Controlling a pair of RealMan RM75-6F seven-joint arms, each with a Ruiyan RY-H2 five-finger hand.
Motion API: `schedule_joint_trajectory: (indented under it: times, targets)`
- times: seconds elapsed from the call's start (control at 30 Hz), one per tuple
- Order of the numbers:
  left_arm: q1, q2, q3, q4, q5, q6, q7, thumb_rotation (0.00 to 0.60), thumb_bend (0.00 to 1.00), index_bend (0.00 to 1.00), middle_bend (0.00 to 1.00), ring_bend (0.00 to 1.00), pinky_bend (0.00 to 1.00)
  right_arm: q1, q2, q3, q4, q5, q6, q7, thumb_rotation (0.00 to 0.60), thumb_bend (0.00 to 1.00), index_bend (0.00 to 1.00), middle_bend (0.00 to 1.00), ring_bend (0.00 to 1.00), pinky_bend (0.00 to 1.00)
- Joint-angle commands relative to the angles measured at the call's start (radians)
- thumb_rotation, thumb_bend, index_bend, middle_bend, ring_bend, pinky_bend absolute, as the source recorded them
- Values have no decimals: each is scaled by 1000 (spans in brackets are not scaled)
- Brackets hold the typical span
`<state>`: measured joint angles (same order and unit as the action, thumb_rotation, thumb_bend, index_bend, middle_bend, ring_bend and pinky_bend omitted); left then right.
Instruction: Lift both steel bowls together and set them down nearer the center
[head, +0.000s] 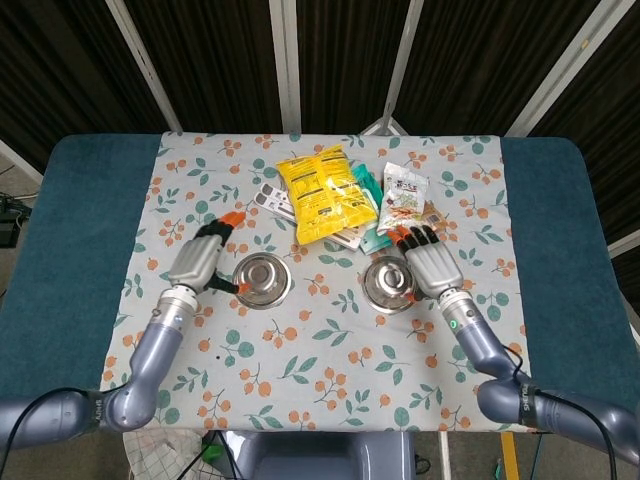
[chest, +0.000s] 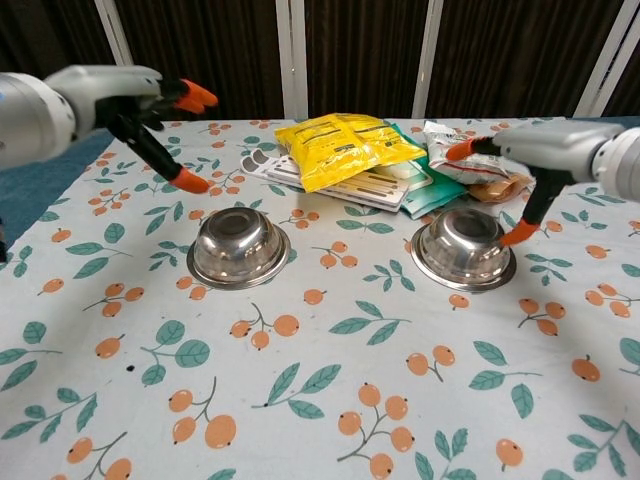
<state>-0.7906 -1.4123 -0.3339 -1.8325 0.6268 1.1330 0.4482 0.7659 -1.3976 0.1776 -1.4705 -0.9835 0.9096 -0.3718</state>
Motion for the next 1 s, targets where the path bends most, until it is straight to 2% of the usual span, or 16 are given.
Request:
schedule_joint_trajectory:
  times: [0.03, 0.17, 0.3, 0.4, 0.53, 0.57, 0.63, 0.73, 0.83, 0.9, 1.0]
  targets:
    - [80, 127, 43, -52, 121, 86, -1, 600, 0, 53, 0, 0, 48, -56, 89, 46, 17, -75, 64, 145, 600, 0, 90, 0, 3, 0]
    - [178, 267, 91, -86, 249, 149, -54, 600, 0, 53, 0, 0, 48, -110, 170, 50, 83, -140, 88, 290, 600, 0, 90, 0, 10, 0]
    - [270, 366, 150, -92, 366, 219, -92, 600, 0, 53, 0, 0, 48, -168, 242, 45, 110, -179, 115, 413, 600, 0, 90, 0, 85, 0]
    - [349, 430, 202, -119, 433, 262, -147, 600, 0, 53, 0, 0, 48, -230, 294, 39, 93, -214, 169, 516, 600, 0, 99, 0, 89, 0]
    - [456, 486, 280, -140, 574, 329, -243, 600, 0, 52, 0, 0, 48, -328, 335, -1, 41, -311, 291, 622, 600, 0, 104, 0, 89, 0]
    - [485, 492, 299, -141, 615, 354, -271, 600, 0, 52, 0, 0, 48, -351, 345, -17, 25, -336, 318, 628, 600, 0, 104, 0, 89, 0]
    - [578, 507, 367, -140, 750, 441, -371, 600, 0, 52, 0, 0, 48, -430, 378, -83, -44, -416, 404, 625, 600, 0, 104, 0, 89, 0]
    - [663, 500, 416, -97, 870, 536, -469, 600, 0, 52, 0, 0, 48, -495, 400, -133, -106, -479, 476, 610, 600, 0, 104, 0, 89, 0]
    - [759, 461, 471, -21, 967, 636, -546, 600, 0, 64, 0, 0, 48, -563, 406, -193, -152, -561, 557, 535, 600, 0, 104, 0, 89, 0]
    - [803, 429, 475, 26, 986, 690, -564, 600, 0, 79, 0, 0, 48, -595, 415, -214, -185, -569, 577, 479, 600, 0, 104, 0, 89, 0]
    - [858, 369, 464, 97, 994, 758, -572, 600, 0, 101, 0, 0, 48, -633, 406, -217, -218, -573, 624, 404, 600, 0, 104, 0, 89, 0]
